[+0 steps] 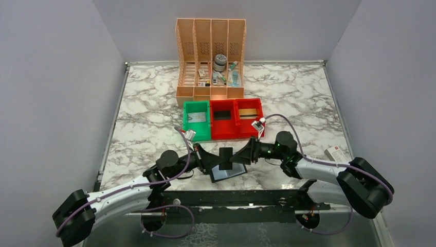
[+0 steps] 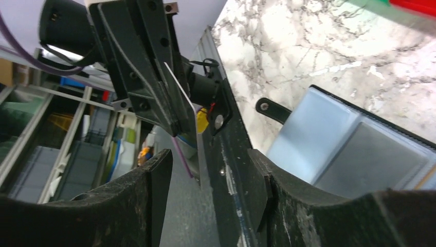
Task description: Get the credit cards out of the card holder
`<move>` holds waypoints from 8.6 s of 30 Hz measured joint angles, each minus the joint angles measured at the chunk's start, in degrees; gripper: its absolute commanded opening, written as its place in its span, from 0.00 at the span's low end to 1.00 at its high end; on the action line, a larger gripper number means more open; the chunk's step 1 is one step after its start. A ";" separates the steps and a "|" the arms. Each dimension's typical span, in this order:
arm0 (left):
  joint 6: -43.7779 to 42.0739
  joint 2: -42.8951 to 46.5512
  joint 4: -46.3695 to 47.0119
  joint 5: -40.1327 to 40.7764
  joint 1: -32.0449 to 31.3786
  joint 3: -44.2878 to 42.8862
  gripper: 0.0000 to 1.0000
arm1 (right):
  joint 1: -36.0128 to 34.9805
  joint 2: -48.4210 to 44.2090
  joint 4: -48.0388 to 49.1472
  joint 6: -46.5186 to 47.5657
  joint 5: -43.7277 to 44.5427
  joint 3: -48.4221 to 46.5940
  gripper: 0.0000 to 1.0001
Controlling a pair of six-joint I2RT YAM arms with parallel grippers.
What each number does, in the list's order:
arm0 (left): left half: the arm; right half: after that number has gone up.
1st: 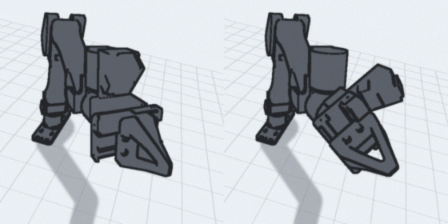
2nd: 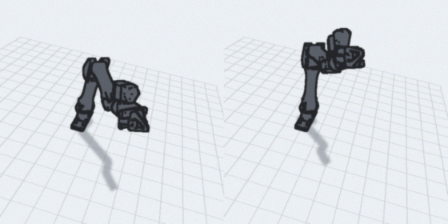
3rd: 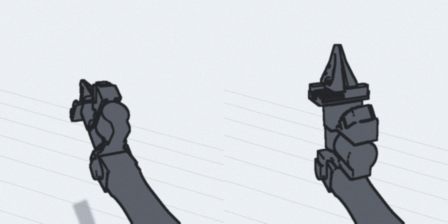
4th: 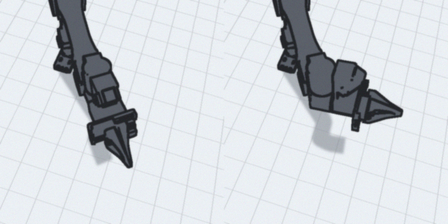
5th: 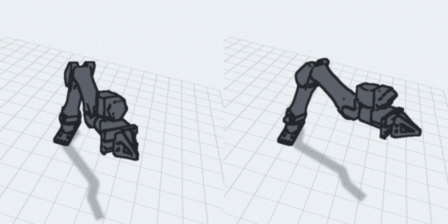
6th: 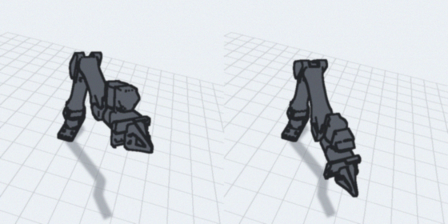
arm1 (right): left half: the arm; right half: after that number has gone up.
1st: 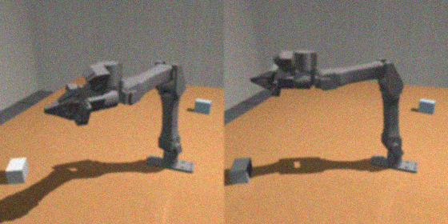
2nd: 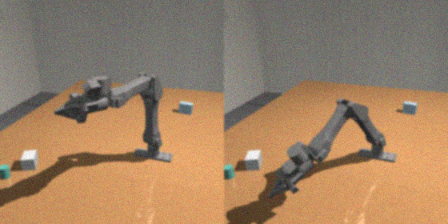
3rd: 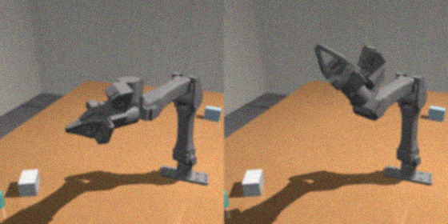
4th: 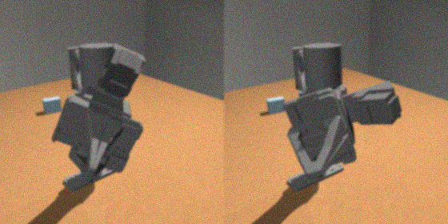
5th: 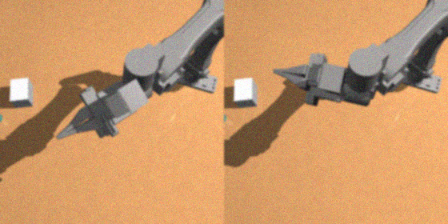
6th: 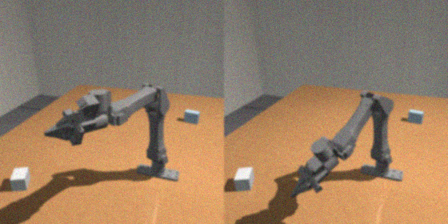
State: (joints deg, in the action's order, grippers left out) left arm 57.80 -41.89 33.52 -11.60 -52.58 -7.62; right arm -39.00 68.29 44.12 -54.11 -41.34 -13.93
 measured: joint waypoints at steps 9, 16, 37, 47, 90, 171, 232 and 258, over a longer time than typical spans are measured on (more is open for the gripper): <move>1.70 0.44 2.23 0.00 0.00 1.05 0.00 | 0.00 3.30 5.64 -4.37 -3.02 -2.16 0.27; 2.36 0.42 3.91 0.02 0.00 1.05 0.00 | 0.02 4.59 9.33 -7.10 -5.66 -2.56 0.24; 6.73 -3.54 13.51 0.20 0.07 2.16 0.59 | 0.02 3.43 12.33 -11.13 -5.60 -2.49 0.01; 1.79 7.23 -22.84 12.02 0.07 -6.69 0.99 | 1.22 -4.04 -22.23 10.62 12.50 -15.76 0.01; 1.66 13.51 -60.19 26.86 0.13 -13.53 0.99 | -8.13 40.11 -40.70 89.61 56.50 -52.17 0.01; -1.25 -20.06 -44.87 20.72 -12.66 -21.20 0.55 | -3.41 7.76 -46.86 22.40 20.52 -17.07 0.29; 0.13 -21.31 -42.05 24.79 -12.70 -14.49 0.17 | -3.37 6.69 -43.04 17.88 10.08 -15.17 0.32; 1.57 -15.63 -46.05 26.23 -12.70 -14.49 0.34 | -4.02 17.55 -17.92 10.69 -4.61 -10.56 0.36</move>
State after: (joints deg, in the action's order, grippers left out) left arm 59.37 -57.52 -12.53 14.63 -65.28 -22.11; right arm -43.03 85.84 26.20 -43.42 -45.95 -24.49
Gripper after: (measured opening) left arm 0.323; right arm 0.361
